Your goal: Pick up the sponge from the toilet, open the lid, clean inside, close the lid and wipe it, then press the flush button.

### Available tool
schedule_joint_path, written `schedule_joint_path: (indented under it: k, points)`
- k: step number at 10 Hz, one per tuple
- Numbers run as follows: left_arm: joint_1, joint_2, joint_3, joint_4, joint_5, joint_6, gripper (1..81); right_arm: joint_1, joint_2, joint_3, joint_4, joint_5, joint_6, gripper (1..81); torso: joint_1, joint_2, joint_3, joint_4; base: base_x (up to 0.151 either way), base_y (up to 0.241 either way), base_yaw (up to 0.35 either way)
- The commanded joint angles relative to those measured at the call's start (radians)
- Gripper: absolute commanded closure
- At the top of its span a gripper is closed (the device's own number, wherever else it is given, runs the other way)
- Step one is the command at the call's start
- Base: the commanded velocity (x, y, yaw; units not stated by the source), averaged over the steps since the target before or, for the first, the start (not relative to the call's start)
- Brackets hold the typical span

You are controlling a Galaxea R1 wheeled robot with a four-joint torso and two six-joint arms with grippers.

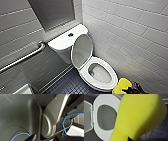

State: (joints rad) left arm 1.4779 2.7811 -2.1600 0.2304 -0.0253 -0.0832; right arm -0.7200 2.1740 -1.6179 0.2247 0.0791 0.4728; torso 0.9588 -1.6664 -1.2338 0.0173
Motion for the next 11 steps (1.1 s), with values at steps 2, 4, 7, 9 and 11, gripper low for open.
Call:
schedule_joint_path:
  k: [2, 4, 7, 9, 11]
  points:
    - [0.023, -0.003, 0.017, 0.007, 0.068, 0.013, 1.0, -0.167, -0.211, 0.219, 0.002, 0.102, -0.006, 81.1, 0.0, 0.0, 0.0, 0.0, 0.0, 0.0, 0.0]
    - [0.016, 0.009, 0.015, 0.007, 0.068, 0.026, 1.0, -0.188, -0.292, 0.33, -0.027, 0.12, -0.023, 81.1, 0.0, 0.0, 0.0, 0.0, 0.0, 0.0, 0.0]
    - [0.016, 0.009, 0.012, 0.007, 0.068, 0.026, 1.0, -0.004, -0.359, 0.431, -0.051, 0.094, -0.026, 81.1, 0.0, 0.0, 0.0, 0.0, 0.0, 0.0, 0.0]
    - [0.016, 0.016, 0.002, 0.006, 0.067, 0.026, 1.0, 0.168, -0.331, 0.417, -0.054, -0.044, -0.026, 81.1, 0.0, -0.001, 0.0, 0.0, 0.0, 0.0, 0.0]
    - [0.016, 0.026, -0.02, 0.006, 0.067, 0.026, 1.0, 0.286, -0.208, 0.309, -0.054, -0.166, -0.026, 81.1, 0.0, -0.001, 0.0, 0.0, 0.0, 0.0, 0.0]
